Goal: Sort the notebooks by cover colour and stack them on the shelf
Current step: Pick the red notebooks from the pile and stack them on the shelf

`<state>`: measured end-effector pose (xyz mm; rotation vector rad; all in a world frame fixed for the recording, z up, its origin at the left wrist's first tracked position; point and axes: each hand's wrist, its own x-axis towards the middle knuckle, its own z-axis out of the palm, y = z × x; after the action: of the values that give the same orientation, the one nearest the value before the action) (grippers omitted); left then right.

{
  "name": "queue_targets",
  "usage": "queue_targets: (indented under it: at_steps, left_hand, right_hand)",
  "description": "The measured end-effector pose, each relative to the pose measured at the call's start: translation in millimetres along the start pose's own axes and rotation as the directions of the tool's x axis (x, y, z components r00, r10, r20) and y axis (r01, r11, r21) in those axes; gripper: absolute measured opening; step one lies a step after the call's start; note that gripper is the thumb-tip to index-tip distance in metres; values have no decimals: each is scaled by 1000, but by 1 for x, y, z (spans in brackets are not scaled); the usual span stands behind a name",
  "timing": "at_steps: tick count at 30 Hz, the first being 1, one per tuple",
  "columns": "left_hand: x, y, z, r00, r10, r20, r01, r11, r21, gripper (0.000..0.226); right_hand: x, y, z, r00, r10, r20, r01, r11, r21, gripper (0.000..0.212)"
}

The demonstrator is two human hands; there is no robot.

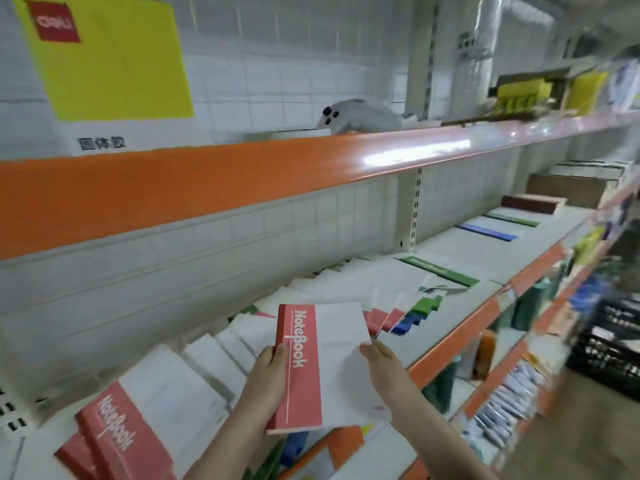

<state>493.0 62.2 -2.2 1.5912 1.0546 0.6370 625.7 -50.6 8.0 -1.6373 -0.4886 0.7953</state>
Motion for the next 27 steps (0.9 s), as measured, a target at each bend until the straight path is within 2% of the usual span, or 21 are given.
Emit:
queue_targets:
  at_steps: [5, 11, 15, 19, 23, 27]
  left_hand:
    - [23, 26, 63, 998, -22, 61, 25, 999, -33, 23]
    - [38, 51, 137, 990, 2, 141, -4, 1000, 13, 23]
    - [37, 60, 187, 977, 5, 212, -12, 999, 32, 22]
    - [36, 65, 236, 958, -13, 287, 0, 999, 44, 26]
    - [43, 77, 287, 927, -13, 376, 1, 1000, 31, 27]
    - [54, 90, 341, 892, 14, 452, -36, 999, 40, 29]
  right_hand:
    - [26, -3, -59, 996, 13, -83, -16, 999, -30, 22]
    - [46, -6, -132, 984, 59, -166, -64, 998, -23, 5]
    - [60, 12, -179, 966, 65, -250, -78, 996, -42, 17]
    - [68, 28, -223, 951, 68, -300, -55, 997, 52, 17]
    - [78, 30, -265, 911, 63, -407, -52, 998, 37, 28]
    - [88, 40, -312, 902, 71, -427, -37, 995, 88, 20]
